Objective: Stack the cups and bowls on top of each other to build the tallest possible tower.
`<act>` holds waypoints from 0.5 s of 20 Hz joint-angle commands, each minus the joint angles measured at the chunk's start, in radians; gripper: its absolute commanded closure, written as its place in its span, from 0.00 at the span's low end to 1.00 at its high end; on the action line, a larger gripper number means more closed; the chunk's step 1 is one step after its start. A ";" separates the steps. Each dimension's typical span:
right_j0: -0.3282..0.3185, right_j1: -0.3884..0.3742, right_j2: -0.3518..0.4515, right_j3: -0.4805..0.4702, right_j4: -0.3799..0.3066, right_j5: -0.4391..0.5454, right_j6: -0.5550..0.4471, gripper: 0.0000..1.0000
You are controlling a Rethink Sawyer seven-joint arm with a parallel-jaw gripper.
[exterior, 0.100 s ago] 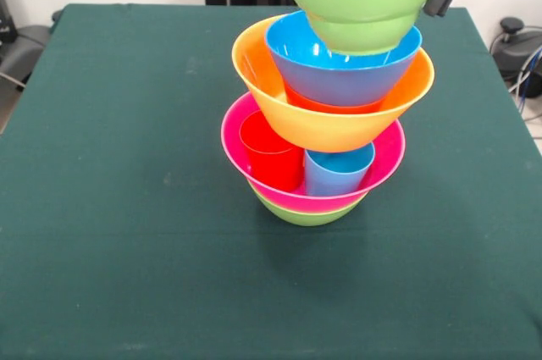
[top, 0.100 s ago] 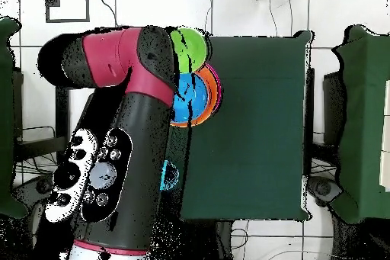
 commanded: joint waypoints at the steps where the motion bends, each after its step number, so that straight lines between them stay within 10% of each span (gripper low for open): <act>1: 0.005 0.031 0.066 0.134 -0.067 -0.085 0.064 1.00; 10: 0.007 0.030 0.058 0.158 -0.070 -0.131 0.055 1.00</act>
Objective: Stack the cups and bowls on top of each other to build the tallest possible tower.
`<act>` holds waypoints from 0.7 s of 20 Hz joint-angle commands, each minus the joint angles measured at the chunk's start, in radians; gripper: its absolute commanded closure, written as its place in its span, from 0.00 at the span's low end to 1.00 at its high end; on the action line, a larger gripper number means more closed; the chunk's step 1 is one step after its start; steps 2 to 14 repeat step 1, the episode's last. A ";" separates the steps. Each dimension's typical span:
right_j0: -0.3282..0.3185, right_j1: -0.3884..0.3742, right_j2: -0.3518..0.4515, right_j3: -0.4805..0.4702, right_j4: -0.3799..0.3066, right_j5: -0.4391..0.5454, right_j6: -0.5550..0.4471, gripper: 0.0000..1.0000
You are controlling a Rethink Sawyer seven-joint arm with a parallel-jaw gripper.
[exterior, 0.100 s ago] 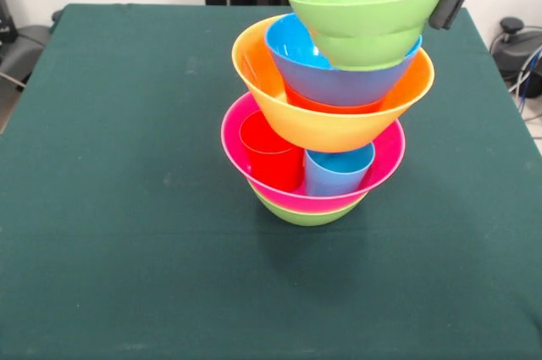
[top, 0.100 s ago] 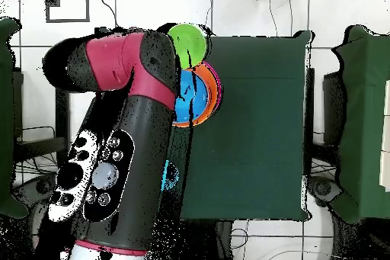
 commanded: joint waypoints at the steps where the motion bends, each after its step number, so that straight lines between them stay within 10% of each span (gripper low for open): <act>1: 0.006 0.031 0.057 0.126 -0.070 -0.037 0.052 1.00; 14: 0.006 0.031 0.057 0.126 -0.070 -0.037 0.052 1.00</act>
